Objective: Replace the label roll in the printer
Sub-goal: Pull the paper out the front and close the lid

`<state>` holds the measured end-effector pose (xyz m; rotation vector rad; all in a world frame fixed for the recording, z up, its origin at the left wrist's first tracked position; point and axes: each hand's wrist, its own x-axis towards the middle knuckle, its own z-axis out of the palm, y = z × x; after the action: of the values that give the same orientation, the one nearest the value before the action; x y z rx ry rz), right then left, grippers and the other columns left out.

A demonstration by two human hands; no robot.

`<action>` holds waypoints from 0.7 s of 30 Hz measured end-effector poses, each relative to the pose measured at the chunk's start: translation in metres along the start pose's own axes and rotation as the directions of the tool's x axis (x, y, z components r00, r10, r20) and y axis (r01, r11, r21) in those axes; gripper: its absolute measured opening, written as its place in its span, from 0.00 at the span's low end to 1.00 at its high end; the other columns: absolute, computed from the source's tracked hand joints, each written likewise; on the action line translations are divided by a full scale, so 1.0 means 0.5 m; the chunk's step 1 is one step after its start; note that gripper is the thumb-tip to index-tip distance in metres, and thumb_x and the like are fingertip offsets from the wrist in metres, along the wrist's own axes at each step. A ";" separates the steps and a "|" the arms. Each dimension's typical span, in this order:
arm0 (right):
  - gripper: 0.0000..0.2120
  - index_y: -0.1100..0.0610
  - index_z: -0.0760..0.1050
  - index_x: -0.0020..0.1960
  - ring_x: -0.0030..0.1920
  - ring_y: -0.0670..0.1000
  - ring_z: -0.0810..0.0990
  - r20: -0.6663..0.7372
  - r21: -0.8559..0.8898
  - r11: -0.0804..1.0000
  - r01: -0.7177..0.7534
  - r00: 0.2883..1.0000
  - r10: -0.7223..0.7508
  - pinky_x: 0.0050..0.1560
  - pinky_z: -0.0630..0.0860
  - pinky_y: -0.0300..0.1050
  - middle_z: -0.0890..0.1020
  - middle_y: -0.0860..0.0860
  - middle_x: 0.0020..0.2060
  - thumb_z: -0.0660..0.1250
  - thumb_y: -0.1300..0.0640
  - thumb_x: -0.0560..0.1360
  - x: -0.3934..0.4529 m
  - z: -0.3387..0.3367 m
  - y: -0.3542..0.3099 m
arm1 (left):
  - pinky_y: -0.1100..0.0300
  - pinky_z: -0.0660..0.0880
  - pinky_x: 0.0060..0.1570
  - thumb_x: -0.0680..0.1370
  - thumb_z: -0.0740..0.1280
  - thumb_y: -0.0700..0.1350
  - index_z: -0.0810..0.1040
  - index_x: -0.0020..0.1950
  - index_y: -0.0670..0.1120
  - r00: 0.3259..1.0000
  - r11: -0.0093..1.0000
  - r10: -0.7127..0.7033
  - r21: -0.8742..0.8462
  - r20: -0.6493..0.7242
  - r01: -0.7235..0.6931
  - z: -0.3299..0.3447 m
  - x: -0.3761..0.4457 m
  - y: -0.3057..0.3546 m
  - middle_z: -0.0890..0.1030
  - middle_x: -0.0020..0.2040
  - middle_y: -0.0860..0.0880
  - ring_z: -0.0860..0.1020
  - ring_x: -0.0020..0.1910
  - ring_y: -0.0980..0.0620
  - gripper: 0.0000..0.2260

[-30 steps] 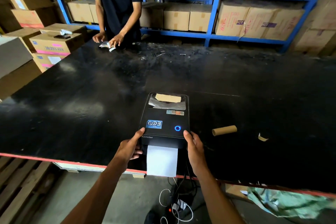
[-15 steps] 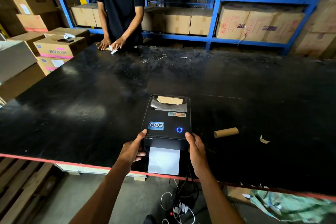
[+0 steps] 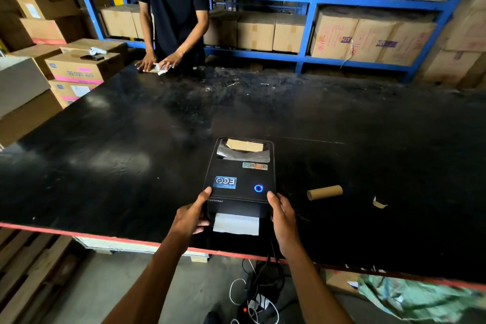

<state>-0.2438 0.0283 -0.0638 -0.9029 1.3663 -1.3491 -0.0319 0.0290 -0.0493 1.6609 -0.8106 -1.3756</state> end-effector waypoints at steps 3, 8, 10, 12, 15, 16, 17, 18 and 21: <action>0.11 0.53 0.75 0.57 0.52 0.47 0.79 -0.001 -0.017 1.000 -0.008 1.000 0.008 0.51 0.74 0.41 0.81 0.51 0.53 0.64 0.51 0.76 0.001 -0.002 0.001 | 0.57 0.75 0.37 0.68 0.65 0.68 0.81 0.47 0.46 1.000 1.000 -0.004 -0.005 0.003 0.004 -0.001 -0.001 -0.001 0.85 0.45 0.45 0.82 0.46 0.47 0.26; 0.11 0.51 0.75 0.56 0.56 0.51 0.79 0.026 -0.032 0.999 -0.026 0.999 0.027 0.59 0.75 0.50 0.81 0.52 0.55 0.64 0.49 0.76 0.001 -0.005 0.001 | 0.56 0.77 0.41 0.69 0.65 0.68 0.80 0.45 0.47 1.000 1.000 -0.009 -0.011 -0.009 0.009 0.004 -0.004 -0.001 0.84 0.45 0.45 0.82 0.47 0.46 0.24; 0.12 0.51 0.75 0.57 0.56 0.51 0.79 0.026 -0.028 0.999 -0.027 0.999 0.028 0.57 0.75 0.48 0.81 0.52 0.55 0.64 0.49 0.76 0.000 -0.005 -0.001 | 0.56 0.77 0.41 0.69 0.65 0.68 0.80 0.45 0.48 1.000 1.000 -0.007 -0.025 -0.015 0.007 0.005 -0.007 -0.002 0.84 0.45 0.46 0.82 0.47 0.46 0.23; 0.13 0.53 0.74 0.58 0.56 0.50 0.79 0.023 -0.030 0.999 -0.037 0.999 0.038 0.53 0.74 0.45 0.81 0.53 0.55 0.64 0.49 0.76 -0.001 -0.004 -0.004 | 0.56 0.76 0.40 0.70 0.65 0.67 0.79 0.43 0.49 1.000 0.999 -0.004 -0.040 -0.016 0.003 0.007 -0.010 -0.001 0.83 0.44 0.47 0.81 0.47 0.46 0.21; 0.14 0.53 0.74 0.58 0.54 0.48 0.78 0.025 -0.040 0.998 -0.050 0.998 0.051 0.49 0.72 0.42 0.80 0.52 0.55 0.64 0.49 0.76 -0.005 -0.004 -0.012 | 0.57 0.76 0.38 0.70 0.66 0.66 0.78 0.43 0.50 1.000 0.999 -0.010 -0.054 -0.021 0.008 0.009 -0.012 -0.002 0.82 0.44 0.47 0.81 0.47 0.46 0.20; 0.14 0.53 0.74 0.59 0.55 0.48 0.77 0.026 -0.044 0.998 -0.055 0.998 0.056 0.51 0.71 0.43 0.80 0.51 0.55 0.64 0.49 0.76 -0.007 -0.005 -0.014 | 0.57 0.76 0.38 0.70 0.66 0.67 0.78 0.43 0.50 1.000 0.998 -0.011 -0.062 -0.023 0.009 0.009 -0.012 -0.002 0.82 0.44 0.47 0.81 0.47 0.46 0.20; 0.15 0.53 0.74 0.60 0.55 0.49 0.77 0.027 -0.046 0.997 -0.059 0.998 0.060 0.53 0.70 0.44 0.80 0.51 0.55 0.64 0.48 0.76 -0.008 -0.005 -0.016 | 0.57 0.75 0.38 0.69 0.66 0.67 0.78 0.43 0.50 1.000 0.998 -0.012 -0.067 -0.022 0.010 0.010 -0.013 -0.002 0.82 0.44 0.47 0.81 0.47 0.46 0.20; 0.16 0.54 0.74 0.61 0.56 0.49 0.77 0.030 -0.045 0.997 -0.064 0.997 0.066 0.54 0.70 0.45 0.79 0.50 0.55 0.63 0.48 0.76 -0.011 -0.005 -0.018 | 0.57 0.75 0.38 0.69 0.66 0.67 0.77 0.44 0.50 1.000 0.998 -0.015 -0.066 -0.020 0.014 0.010 -0.016 -0.001 0.82 0.44 0.47 0.81 0.47 0.46 0.21; 0.18 0.54 0.73 0.63 0.56 0.48 0.77 0.050 -0.057 0.996 -0.075 0.996 0.078 0.54 0.70 0.45 0.79 0.48 0.55 0.62 0.47 0.76 -0.018 -0.003 -0.023 | 0.57 0.76 0.38 0.68 0.66 0.68 0.77 0.44 0.49 0.999 0.998 -0.025 -0.065 -0.023 0.024 0.009 -0.018 0.001 0.82 0.45 0.46 0.81 0.47 0.46 0.23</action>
<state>-0.2443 0.0361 -0.0514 -0.9075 1.3901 -1.2272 -0.0382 0.0359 -0.0452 1.6389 -0.7271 -1.3824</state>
